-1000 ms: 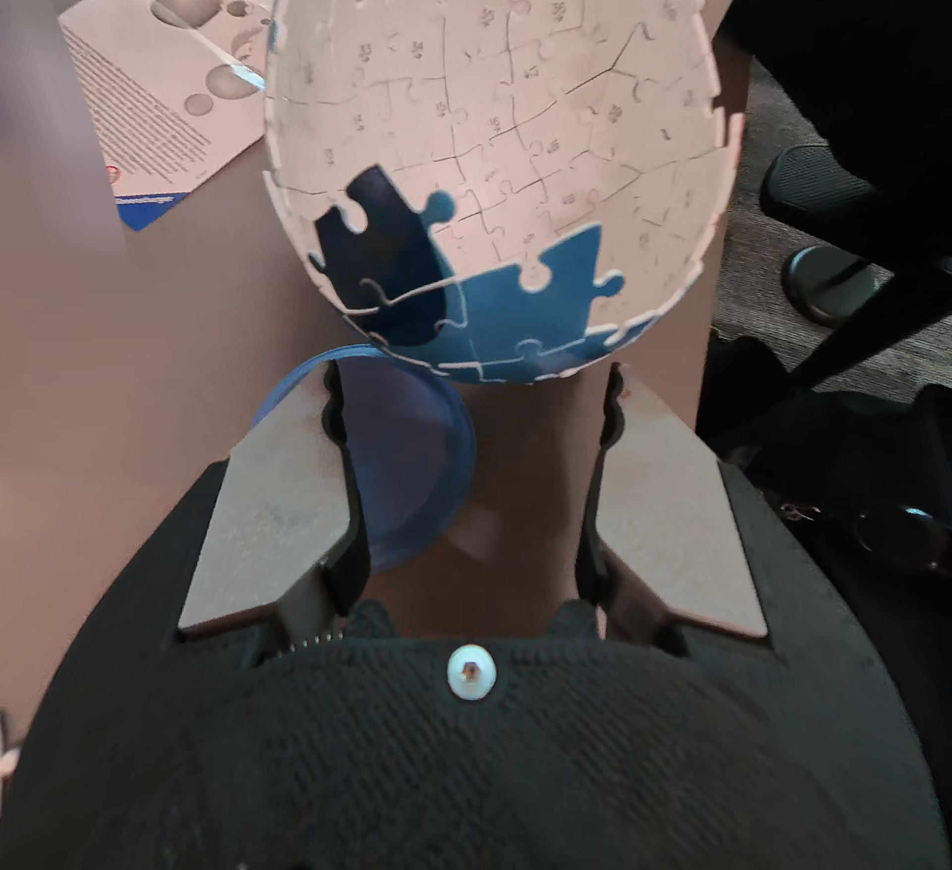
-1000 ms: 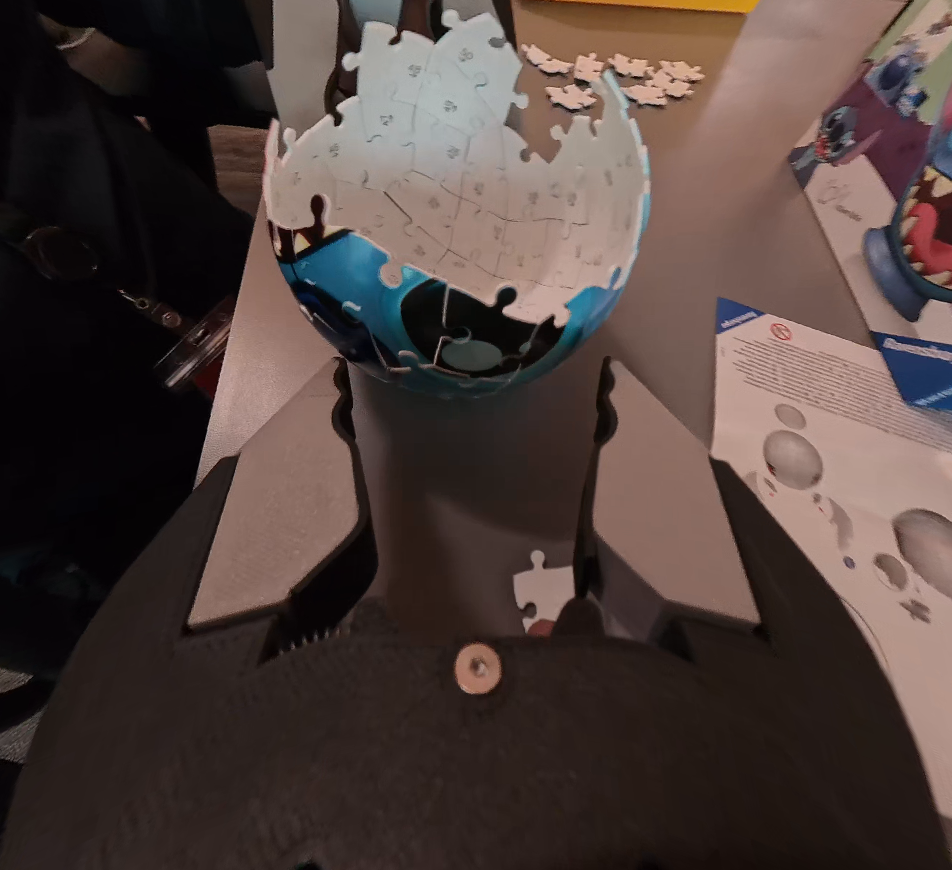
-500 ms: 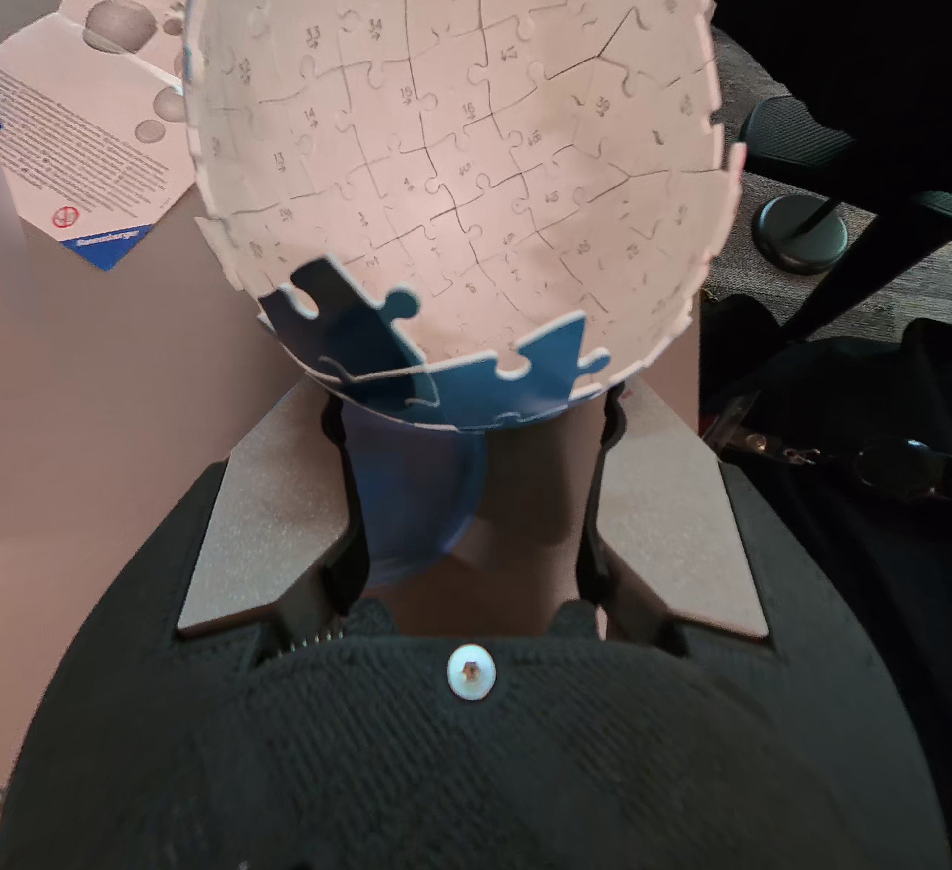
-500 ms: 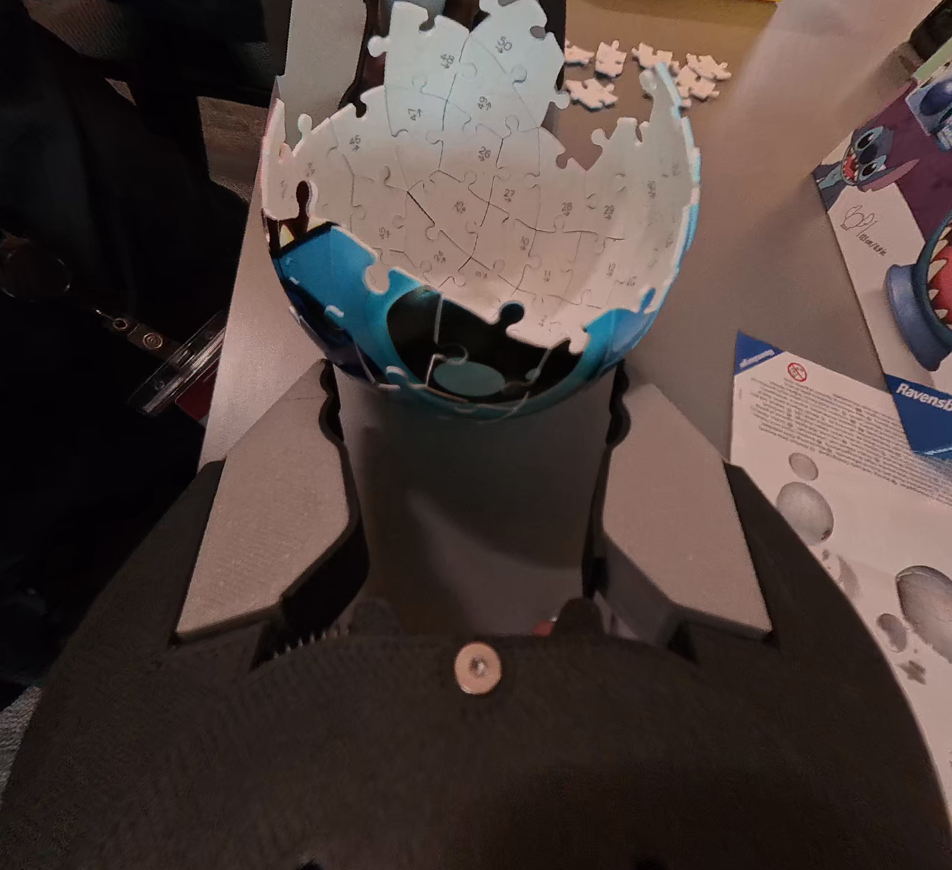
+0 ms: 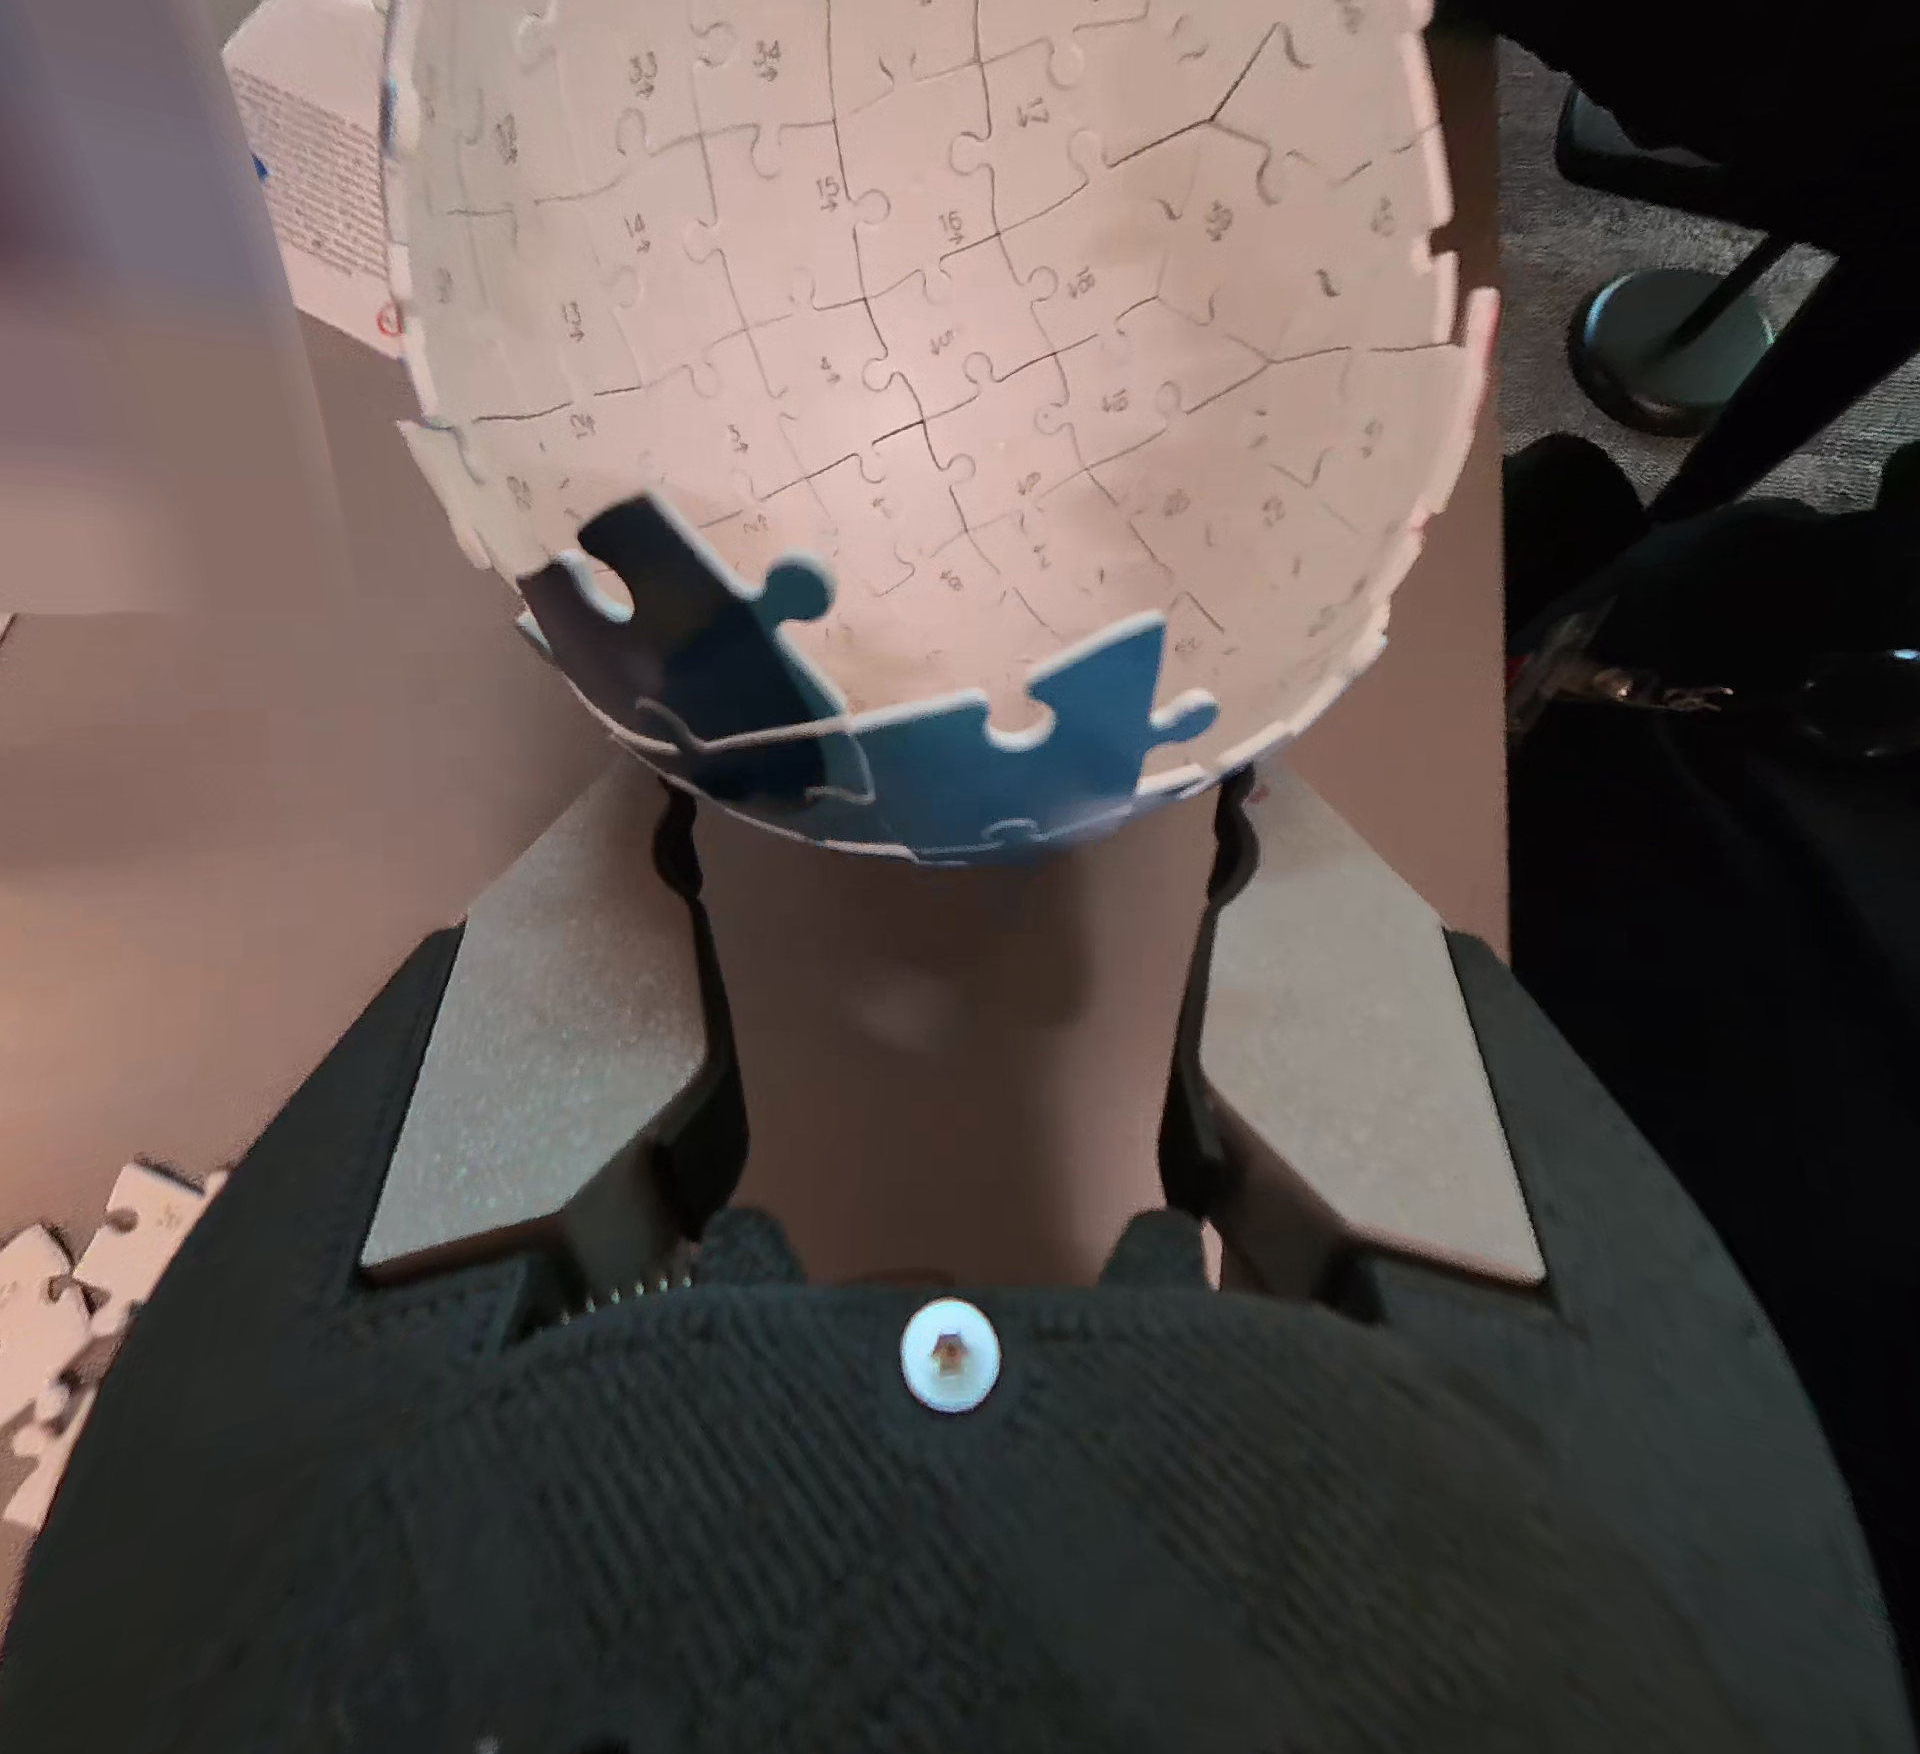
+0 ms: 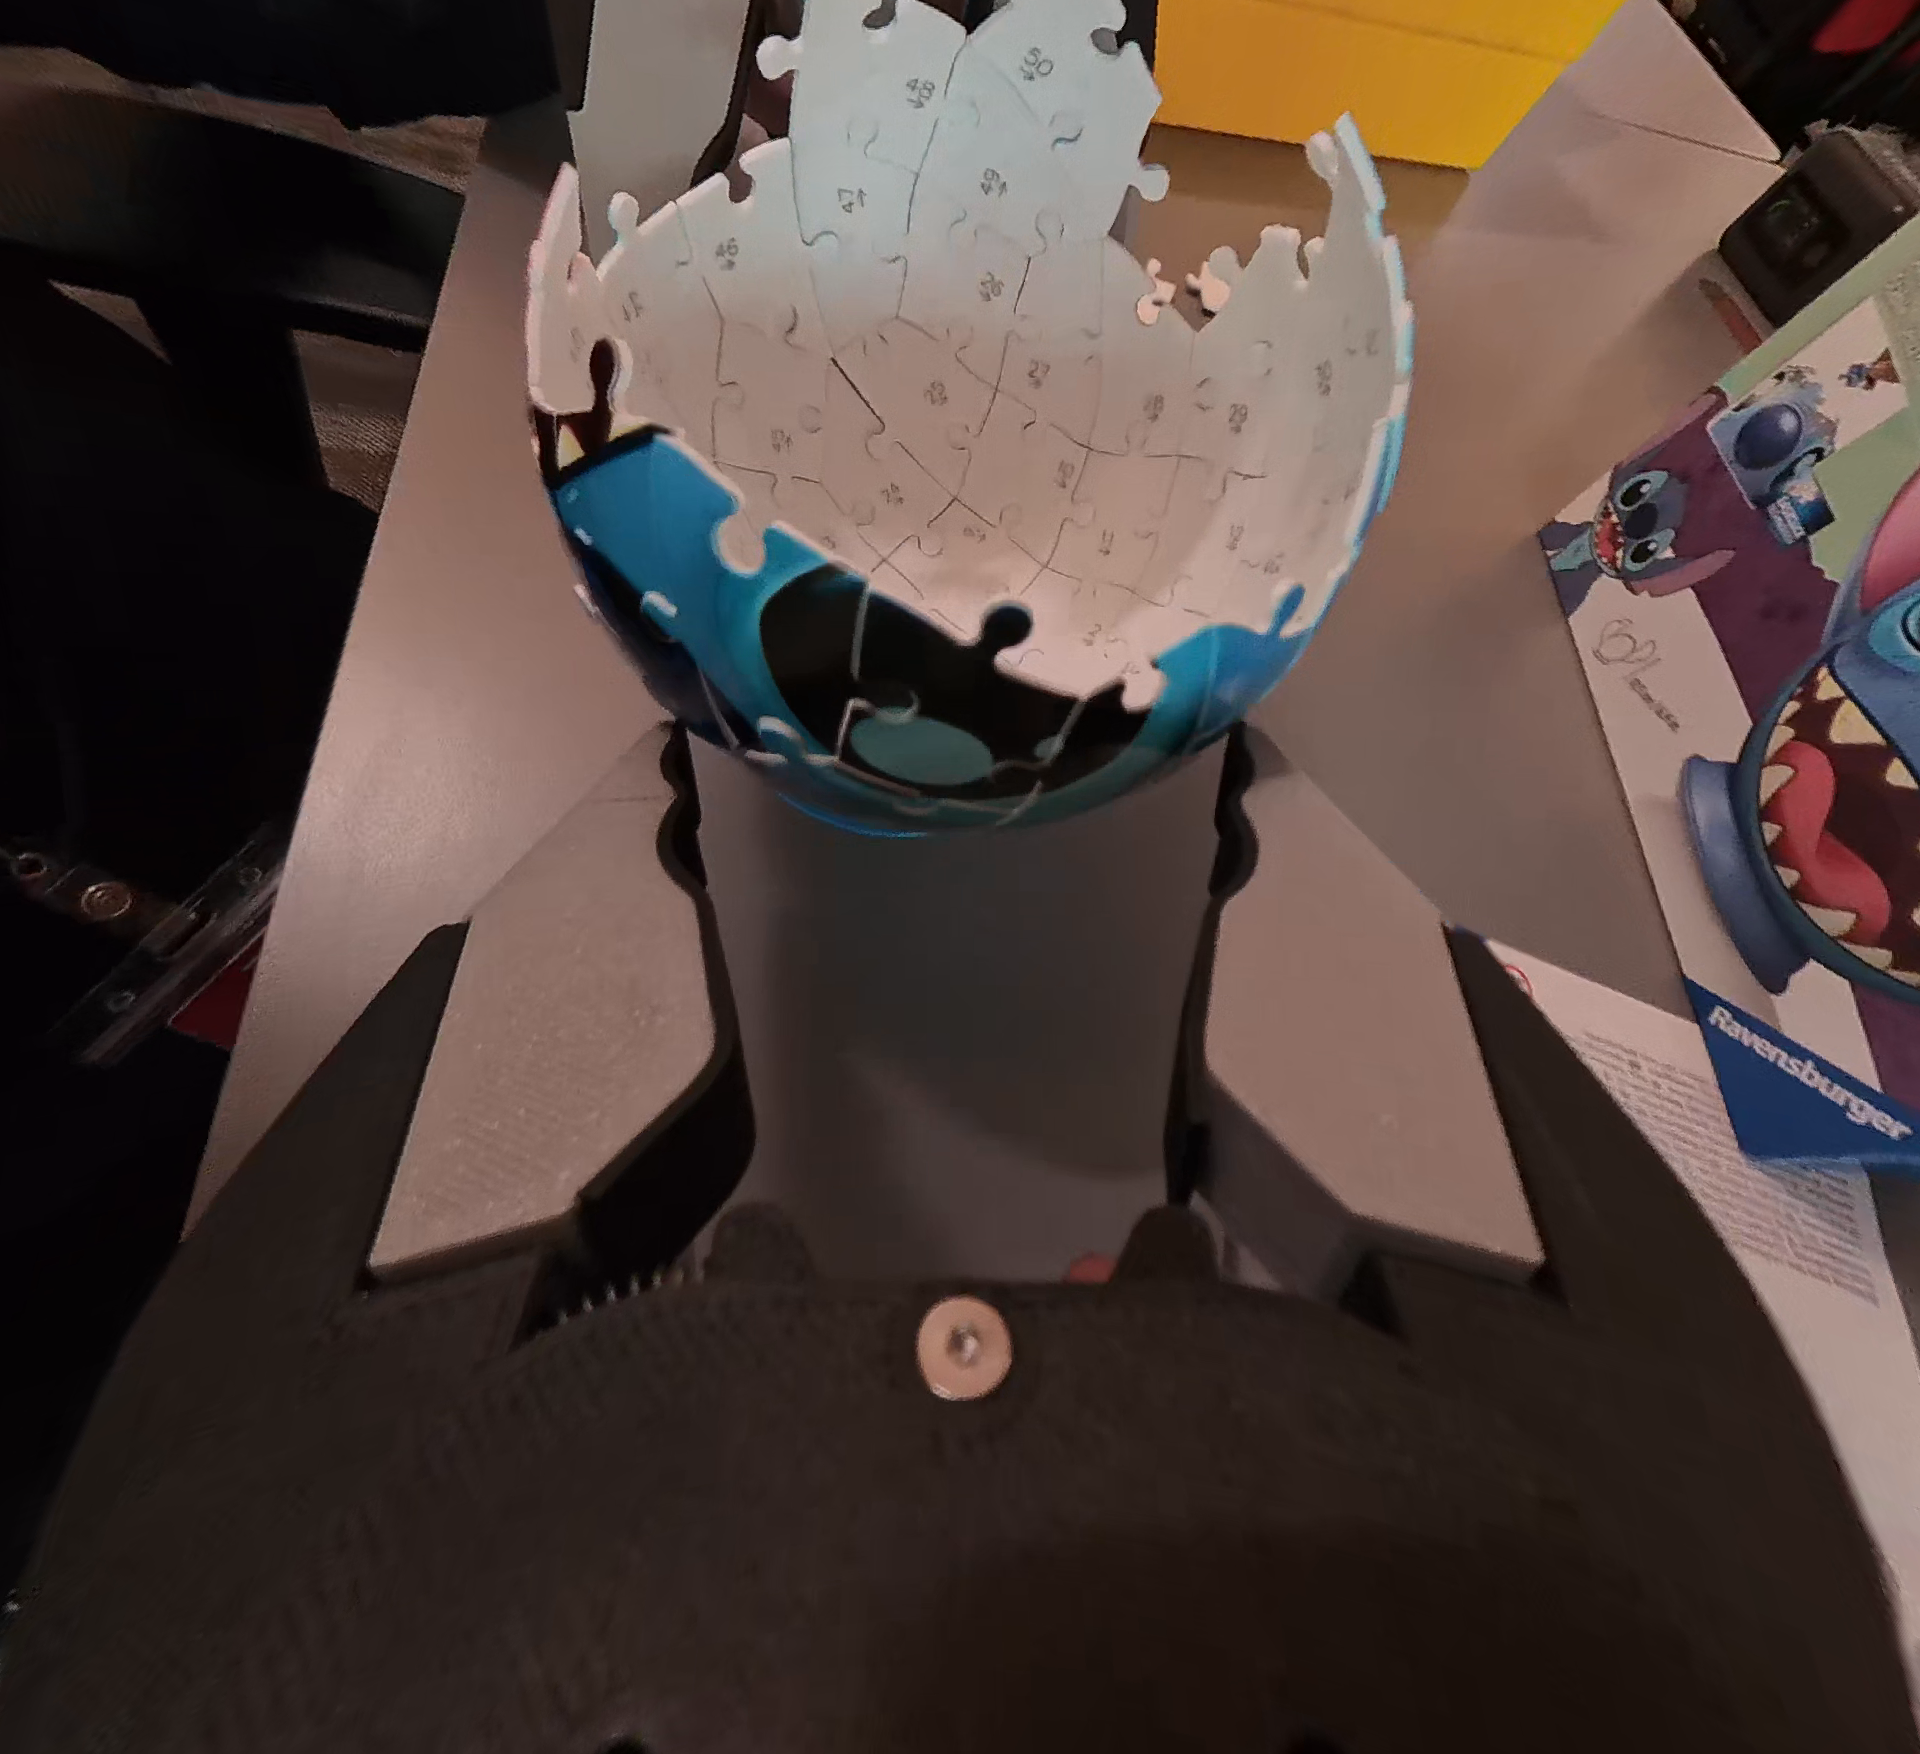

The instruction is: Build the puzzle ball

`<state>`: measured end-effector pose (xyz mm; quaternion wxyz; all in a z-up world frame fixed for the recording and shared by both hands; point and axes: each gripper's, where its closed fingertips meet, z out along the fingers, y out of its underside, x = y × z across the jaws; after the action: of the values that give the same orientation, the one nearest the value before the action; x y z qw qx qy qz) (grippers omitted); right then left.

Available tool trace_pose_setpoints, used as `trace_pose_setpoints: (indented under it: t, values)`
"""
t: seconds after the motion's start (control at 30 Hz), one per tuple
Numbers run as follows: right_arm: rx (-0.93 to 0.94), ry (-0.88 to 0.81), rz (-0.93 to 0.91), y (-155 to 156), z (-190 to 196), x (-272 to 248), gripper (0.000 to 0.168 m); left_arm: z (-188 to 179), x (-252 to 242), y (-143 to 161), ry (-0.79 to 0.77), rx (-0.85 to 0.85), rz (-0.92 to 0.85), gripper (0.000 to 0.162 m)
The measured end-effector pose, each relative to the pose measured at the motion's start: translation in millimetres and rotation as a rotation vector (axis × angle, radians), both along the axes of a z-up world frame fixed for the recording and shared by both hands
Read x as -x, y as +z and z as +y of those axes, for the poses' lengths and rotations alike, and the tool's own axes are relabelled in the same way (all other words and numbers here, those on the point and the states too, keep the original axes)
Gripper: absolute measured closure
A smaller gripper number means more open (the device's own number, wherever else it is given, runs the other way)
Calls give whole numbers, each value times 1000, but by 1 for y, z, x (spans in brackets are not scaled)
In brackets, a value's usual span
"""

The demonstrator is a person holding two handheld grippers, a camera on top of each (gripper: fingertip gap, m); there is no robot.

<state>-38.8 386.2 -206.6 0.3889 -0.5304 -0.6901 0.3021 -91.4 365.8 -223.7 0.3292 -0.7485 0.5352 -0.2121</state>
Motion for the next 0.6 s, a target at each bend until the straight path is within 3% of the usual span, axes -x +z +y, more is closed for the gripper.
trace_pose_setpoints:
  t: [0.33,0.6]
  values:
    - [-7,-8,-106,-29,1,7,78,-3,13,-16,-21,37,-7,64]
    - [0,-13,-109,-26,-5,-7,83,2,17,-19,-15,62,-62,70]
